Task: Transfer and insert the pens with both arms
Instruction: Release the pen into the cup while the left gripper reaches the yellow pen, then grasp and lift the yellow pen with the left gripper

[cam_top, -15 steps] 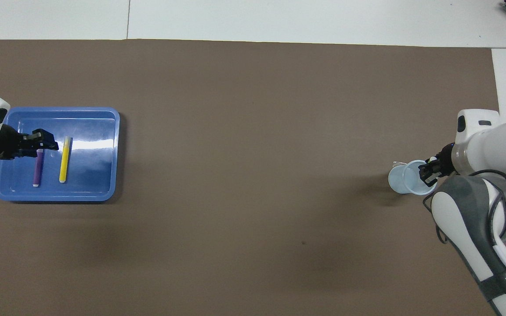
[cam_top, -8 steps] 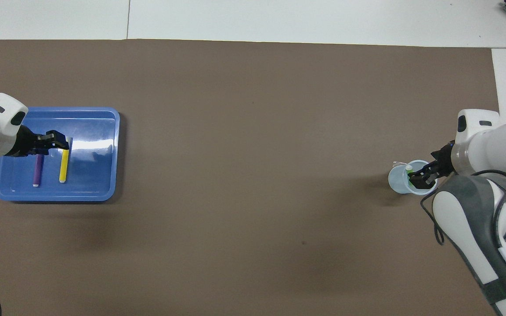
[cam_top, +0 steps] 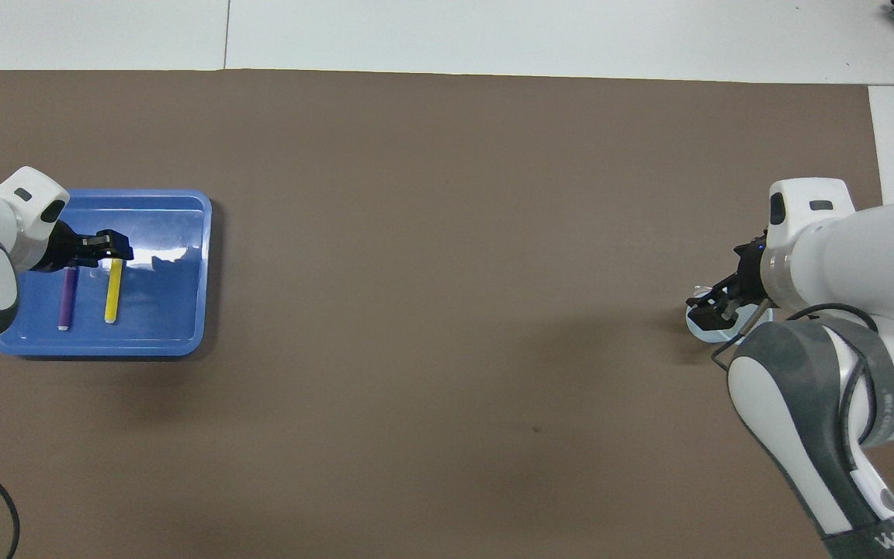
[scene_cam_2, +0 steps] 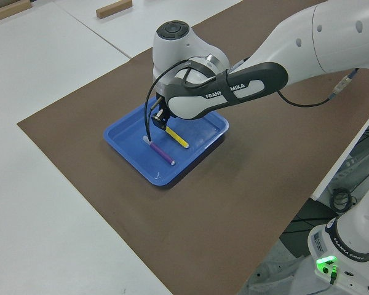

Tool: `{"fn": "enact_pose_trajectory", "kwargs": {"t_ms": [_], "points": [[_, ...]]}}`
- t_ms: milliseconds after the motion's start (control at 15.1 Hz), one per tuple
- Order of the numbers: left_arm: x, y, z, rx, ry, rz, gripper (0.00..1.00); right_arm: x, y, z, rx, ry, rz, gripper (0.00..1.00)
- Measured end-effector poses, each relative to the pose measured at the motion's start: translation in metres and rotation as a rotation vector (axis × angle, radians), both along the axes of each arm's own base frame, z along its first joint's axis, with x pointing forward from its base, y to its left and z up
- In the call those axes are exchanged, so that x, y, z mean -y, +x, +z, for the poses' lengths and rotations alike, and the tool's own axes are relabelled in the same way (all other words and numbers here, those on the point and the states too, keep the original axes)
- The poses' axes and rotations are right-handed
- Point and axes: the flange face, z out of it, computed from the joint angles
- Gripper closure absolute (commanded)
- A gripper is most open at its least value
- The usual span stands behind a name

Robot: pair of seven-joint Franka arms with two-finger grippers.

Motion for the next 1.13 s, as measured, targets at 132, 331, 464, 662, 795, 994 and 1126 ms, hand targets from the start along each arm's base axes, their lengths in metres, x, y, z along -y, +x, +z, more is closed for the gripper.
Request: {"fn": "enact_pose_trajectory", "kwargs": {"t_ms": [132, 331, 464, 662, 795, 994, 1126], "points": [[-0.001, 0.001, 0.002, 0.002, 0.028, -0.026, 0.38, -0.029, -0.001, 0.018, -0.009, 0.061, -0.059, 0.0], [-0.004, 0.001, -0.001, -0.006, 0.061, -0.059, 0.38, -0.075, -0.006, 0.045, -0.033, 0.141, -0.214, 0.0], [-0.005, 0.001, -0.007, -0.015, 0.06, -0.076, 0.39, -0.097, -0.01, 0.05, -0.072, 0.227, -0.354, 0.0], [-0.003, 0.0, -0.019, -0.032, 0.055, -0.091, 0.44, -0.115, -0.014, 0.049, -0.125, 0.293, -0.504, 0.0], [-0.003, 0.0, -0.025, -0.04, 0.053, -0.113, 0.49, -0.133, -0.019, 0.05, -0.177, 0.362, -0.597, 0.0], [-0.003, 0.0, -0.027, -0.042, 0.053, -0.129, 0.74, -0.162, -0.025, 0.057, -0.213, 0.434, -0.706, 0.0], [-0.004, 0.0, -0.026, -0.04, 0.057, -0.132, 0.97, -0.182, -0.03, 0.06, -0.212, 0.456, -0.778, 0.0]]}}
